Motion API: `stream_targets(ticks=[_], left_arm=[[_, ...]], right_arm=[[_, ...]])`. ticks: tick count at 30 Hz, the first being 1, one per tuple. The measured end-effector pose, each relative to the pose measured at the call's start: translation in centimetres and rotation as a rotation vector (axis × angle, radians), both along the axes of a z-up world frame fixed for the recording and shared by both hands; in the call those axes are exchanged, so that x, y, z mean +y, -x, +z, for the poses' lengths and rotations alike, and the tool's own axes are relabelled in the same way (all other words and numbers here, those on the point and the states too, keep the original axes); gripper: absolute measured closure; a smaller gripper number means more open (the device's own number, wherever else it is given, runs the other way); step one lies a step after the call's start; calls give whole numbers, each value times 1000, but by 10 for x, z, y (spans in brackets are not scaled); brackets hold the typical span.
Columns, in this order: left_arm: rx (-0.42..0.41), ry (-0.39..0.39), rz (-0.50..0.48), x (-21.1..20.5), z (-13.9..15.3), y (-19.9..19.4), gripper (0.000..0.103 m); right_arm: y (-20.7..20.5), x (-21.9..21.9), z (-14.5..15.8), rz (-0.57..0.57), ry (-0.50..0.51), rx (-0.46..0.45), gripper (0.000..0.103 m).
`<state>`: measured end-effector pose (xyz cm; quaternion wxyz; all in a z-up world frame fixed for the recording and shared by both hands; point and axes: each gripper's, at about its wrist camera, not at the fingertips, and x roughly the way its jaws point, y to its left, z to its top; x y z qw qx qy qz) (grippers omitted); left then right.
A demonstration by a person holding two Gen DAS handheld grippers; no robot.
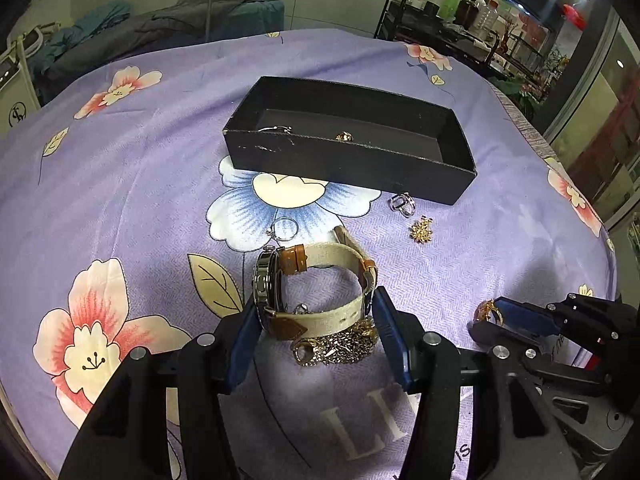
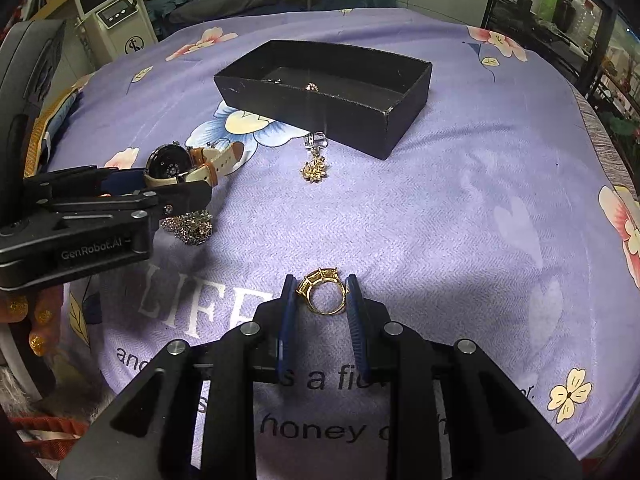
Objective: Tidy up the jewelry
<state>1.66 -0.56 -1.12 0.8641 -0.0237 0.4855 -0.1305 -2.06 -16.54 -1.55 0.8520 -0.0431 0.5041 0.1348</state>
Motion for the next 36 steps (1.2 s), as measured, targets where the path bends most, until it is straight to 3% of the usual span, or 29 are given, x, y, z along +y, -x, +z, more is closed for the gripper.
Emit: stream_targets(ticks=[11,19,26,33,35,36], left_arm=[[-7,28,28,11,5,-3,50],[-67,2,-2,2,24,-12,50],[-125,-23,-16,0,40,-38,50],[-170,-46,-21,-3,49,-67,50],[-184,-51,-17,-3,52,-75,66],[-188,-59,-18,-4,54,-79,67]], right_arm=[[-2,4,11,12,-39,-13,78],[-15,10,27,35,-44,-58,78],[-50,10,50,46,-43,-119,78],[-92,1,58,16,-91,-119,78],[-102,-2,58,3,-94,-119,78],[-106,-4,58,-4,-93,-122,78]])
